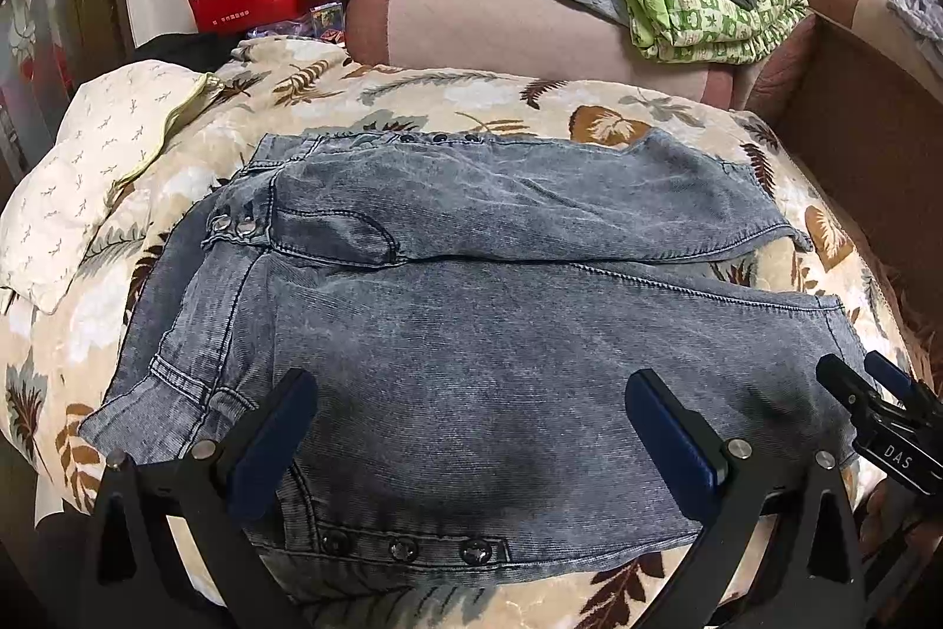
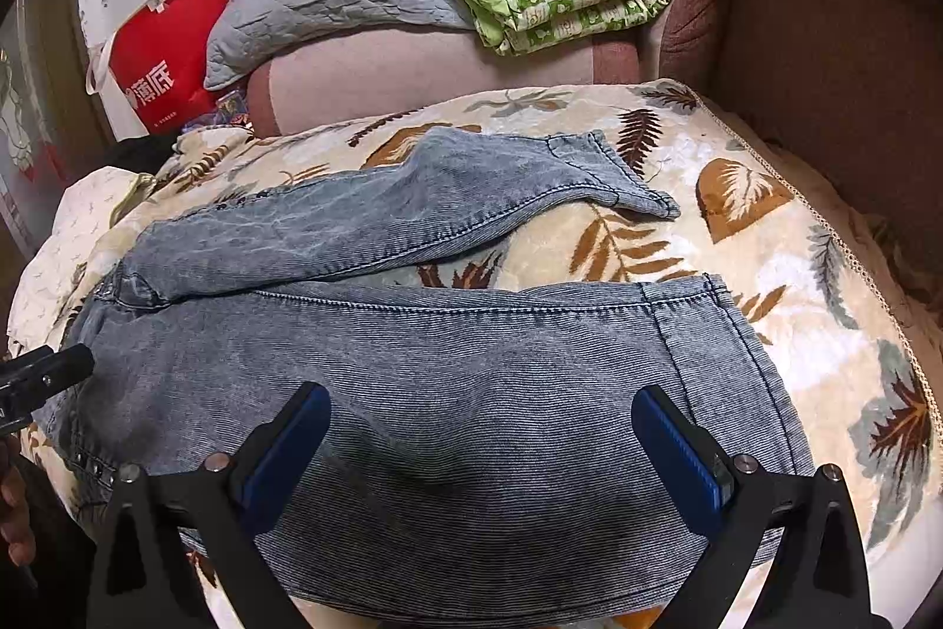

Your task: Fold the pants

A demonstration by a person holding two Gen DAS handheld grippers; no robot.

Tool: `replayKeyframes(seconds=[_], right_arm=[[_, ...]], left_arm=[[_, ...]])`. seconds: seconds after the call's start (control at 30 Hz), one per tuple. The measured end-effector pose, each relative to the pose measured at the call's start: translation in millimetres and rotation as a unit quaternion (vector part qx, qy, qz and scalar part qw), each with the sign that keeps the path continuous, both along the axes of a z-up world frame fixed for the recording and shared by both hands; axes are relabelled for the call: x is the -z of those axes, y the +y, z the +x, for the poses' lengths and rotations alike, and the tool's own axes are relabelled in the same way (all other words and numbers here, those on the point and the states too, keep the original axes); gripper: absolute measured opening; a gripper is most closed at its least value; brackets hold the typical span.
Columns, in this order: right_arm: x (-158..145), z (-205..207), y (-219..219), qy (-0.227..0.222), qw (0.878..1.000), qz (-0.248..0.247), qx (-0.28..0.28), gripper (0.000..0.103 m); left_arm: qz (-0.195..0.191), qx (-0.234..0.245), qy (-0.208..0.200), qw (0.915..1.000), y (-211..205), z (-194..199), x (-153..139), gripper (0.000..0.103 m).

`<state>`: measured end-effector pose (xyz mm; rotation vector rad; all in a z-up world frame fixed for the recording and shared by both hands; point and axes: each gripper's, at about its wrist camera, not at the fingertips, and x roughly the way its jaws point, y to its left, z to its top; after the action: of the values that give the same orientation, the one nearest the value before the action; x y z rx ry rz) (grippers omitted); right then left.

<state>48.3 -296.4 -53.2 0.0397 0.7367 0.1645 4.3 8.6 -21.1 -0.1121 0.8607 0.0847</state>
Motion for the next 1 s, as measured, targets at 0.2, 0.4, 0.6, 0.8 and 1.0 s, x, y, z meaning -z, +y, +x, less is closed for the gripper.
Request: replayKeyframes(seconds=[0.2, 0.4, 0.6, 0.8, 1.0], right_arm=[[0.6, -0.1, 1.1, 0.000, 1.000, -0.006, 0.000, 0.103], [-1.6, -1.4, -2.9, -0.004, 1.000, -0.001, 0.002, 0.103], [-2.1, -3.0, -2.3, -0.004, 1.000, 0.002, -0.002, 0.103], [-0.2, -2.5, 0.8, -0.003, 1.000, -0.006, -0.001, 0.103], [2.0, -1.1, -1.0, 0.001, 1.000, -0.006, 0.003, 0.103]], left_arm=[[-0.008, -0.001, 0.002, 1.0000, 1.1, 0.8, 2.4, 0.103], [-0.011, -0.004, 0.005, 0.9999, -0.7, 0.9, 2.0, 0.103], [-0.011, -0.010, 0.008, 0.9999, 2.5, -1.8, 3.1, 0.103], [-0.018, -0.010, 0.008, 0.9998, 5.0, -2.4, 4.8, 0.103], [-0.033, -0.015, 0.011, 0.9993, 10.3, -3.3, 7.4, 0.103]])
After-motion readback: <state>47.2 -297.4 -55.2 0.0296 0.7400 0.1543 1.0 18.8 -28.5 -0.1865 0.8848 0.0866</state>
